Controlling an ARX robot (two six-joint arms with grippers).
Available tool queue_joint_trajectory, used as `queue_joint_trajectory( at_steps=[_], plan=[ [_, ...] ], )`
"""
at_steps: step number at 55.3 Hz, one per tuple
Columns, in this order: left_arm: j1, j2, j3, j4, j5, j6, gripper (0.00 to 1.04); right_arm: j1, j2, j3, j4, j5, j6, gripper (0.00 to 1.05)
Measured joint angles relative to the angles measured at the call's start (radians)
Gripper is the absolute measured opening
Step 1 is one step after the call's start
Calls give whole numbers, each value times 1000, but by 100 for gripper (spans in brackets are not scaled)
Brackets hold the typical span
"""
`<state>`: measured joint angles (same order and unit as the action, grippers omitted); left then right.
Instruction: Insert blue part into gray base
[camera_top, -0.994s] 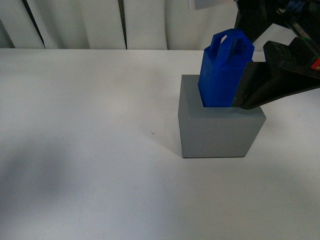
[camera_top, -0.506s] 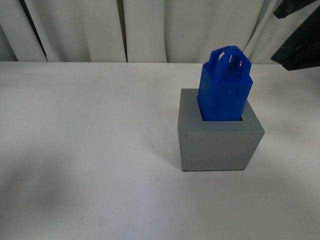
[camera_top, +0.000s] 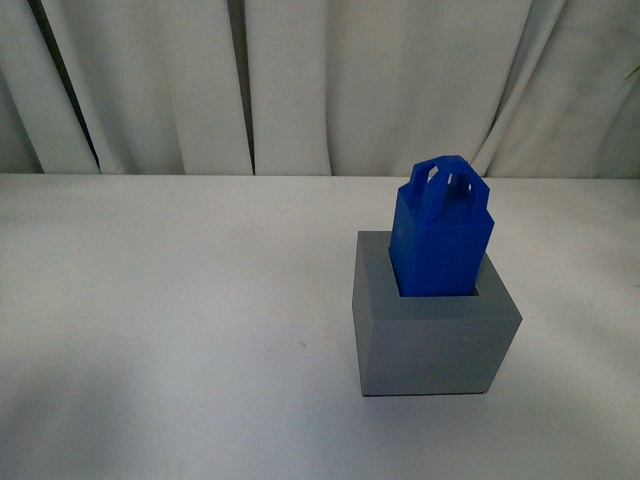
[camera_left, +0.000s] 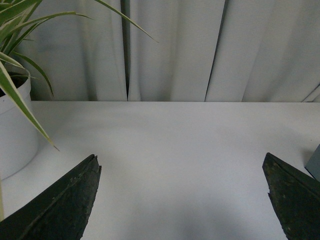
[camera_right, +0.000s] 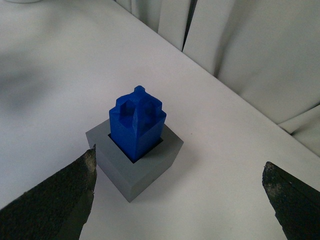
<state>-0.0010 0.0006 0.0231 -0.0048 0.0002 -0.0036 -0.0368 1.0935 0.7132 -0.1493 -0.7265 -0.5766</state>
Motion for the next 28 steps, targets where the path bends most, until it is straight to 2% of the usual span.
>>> queue_joint_trajectory(
  at_steps=[6, 7, 9, 12, 16, 19, 28],
  plan=[
    [0, 0, 0, 0, 0, 0, 99, 0, 1, -3, 0, -2, 33, 97],
    [0, 0, 0, 0, 0, 0, 99, 5, -4, -10, 21, 30, 54, 96],
    [0, 0, 0, 0, 0, 0, 99, 29, -21, -57, 142, 155, 113, 92],
    [0, 0, 0, 0, 1, 0, 99, 40, -61, -179, 414, 426, 242, 81],
    [0, 0, 0, 0, -3, 0, 99, 40, -97, -280, 612, 626, 385, 70],
    [0, 0, 0, 0, -3, 0, 99, 33, -127, -337, 708, 716, 451, 62],
    [0, 0, 0, 0, 0, 0, 99, 34, -205, -437, 759, 728, 540, 35]
  ],
)
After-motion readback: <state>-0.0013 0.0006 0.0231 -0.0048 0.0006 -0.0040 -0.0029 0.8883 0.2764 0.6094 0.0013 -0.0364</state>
